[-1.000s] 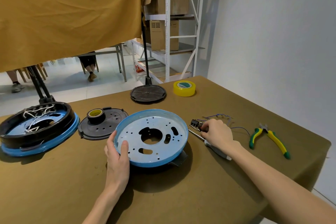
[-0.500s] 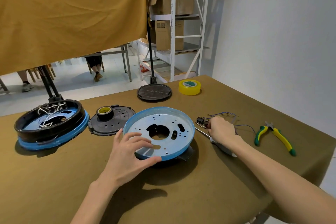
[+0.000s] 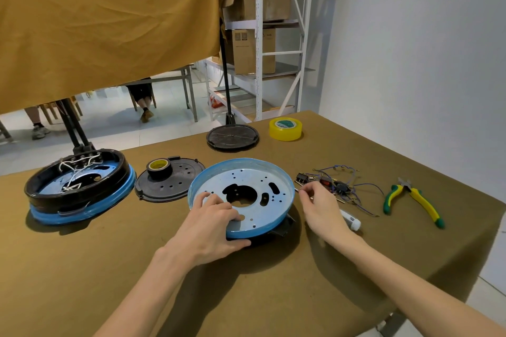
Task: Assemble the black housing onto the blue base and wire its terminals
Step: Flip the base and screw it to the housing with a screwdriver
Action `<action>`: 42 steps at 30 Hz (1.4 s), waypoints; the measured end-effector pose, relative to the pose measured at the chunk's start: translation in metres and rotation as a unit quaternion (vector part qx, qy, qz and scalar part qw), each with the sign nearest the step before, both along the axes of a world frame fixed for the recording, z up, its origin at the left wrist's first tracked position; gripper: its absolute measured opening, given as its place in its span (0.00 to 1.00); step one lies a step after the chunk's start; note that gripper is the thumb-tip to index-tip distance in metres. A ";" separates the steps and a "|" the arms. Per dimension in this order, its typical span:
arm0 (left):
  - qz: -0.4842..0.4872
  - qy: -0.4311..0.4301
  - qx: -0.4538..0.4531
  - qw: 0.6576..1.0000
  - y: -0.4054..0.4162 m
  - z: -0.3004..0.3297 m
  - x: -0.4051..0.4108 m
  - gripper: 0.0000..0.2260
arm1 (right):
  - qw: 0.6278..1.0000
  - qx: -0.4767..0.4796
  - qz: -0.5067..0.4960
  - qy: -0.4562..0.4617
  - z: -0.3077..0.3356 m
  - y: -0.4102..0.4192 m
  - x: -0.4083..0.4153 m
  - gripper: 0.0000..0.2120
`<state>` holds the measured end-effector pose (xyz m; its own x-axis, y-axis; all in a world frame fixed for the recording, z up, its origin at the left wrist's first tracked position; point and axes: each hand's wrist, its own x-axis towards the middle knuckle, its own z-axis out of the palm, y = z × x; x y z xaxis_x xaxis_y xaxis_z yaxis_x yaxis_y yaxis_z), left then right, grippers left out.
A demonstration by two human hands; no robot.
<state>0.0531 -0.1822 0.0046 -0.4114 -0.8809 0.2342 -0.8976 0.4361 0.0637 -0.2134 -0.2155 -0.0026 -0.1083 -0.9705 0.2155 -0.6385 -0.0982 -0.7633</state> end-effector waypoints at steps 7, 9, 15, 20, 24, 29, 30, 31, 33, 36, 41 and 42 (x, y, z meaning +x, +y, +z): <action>0.008 0.031 -0.009 0.999 0.001 -0.004 -0.004 0.30 | 0.932 0.265 0.052 -0.241 0.009 0.020 0.016 0.09; 0.008 0.058 -0.025 0.998 0.001 -0.002 -0.007 0.29 | 0.894 0.279 0.058 -0.346 0.022 0.021 0.020 0.07; 0.003 0.124 -0.131 0.984 0.010 -0.007 -0.001 0.33 | 0.856 0.258 0.059 -0.443 0.059 0.015 0.021 0.07; 0.014 0.145 -0.215 0.966 0.011 -0.007 0.002 0.41 | 0.830 0.257 0.102 -0.484 0.090 0.007 0.024 0.09; 0.028 0.232 -0.231 0.944 0.005 0.015 0.002 0.35 | 0.921 0.117 0.096 -0.360 0.106 0.000 0.033 0.09; 0.116 0.454 -0.180 0.865 -0.001 0.048 -0.008 0.32 | 0.948 -0.049 0.129 -0.288 0.100 0.008 0.035 0.05; 0.130 0.501 -0.171 0.838 -0.003 0.051 -0.010 0.30 | 0.945 -0.054 0.143 -0.290 0.097 0.010 0.036 0.04; 0.138 0.548 -0.156 0.810 -0.004 0.053 -0.011 0.28 | 0.943 -0.053 0.158 -0.289 0.094 0.013 0.037 0.03; 0.144 0.626 -0.108 0.759 -0.007 0.054 -0.015 0.24 | 0.942 -0.049 0.179 -0.279 0.087 0.017 0.042 0.03; 0.138 0.665 -0.059 0.731 -0.007 0.050 -0.021 0.21 | 0.944 -0.058 0.193 -0.262 0.079 0.021 0.051 0.03; 0.128 0.685 -0.036 0.716 -0.003 0.046 -0.025 0.23 | 0.936 -0.094 0.218 -0.262 0.080 0.022 0.063 0.01; 0.124 0.687 -0.030 0.715 -0.002 0.046 -0.024 0.24 | 0.932 -0.102 0.224 -0.267 0.082 0.021 0.065 0.02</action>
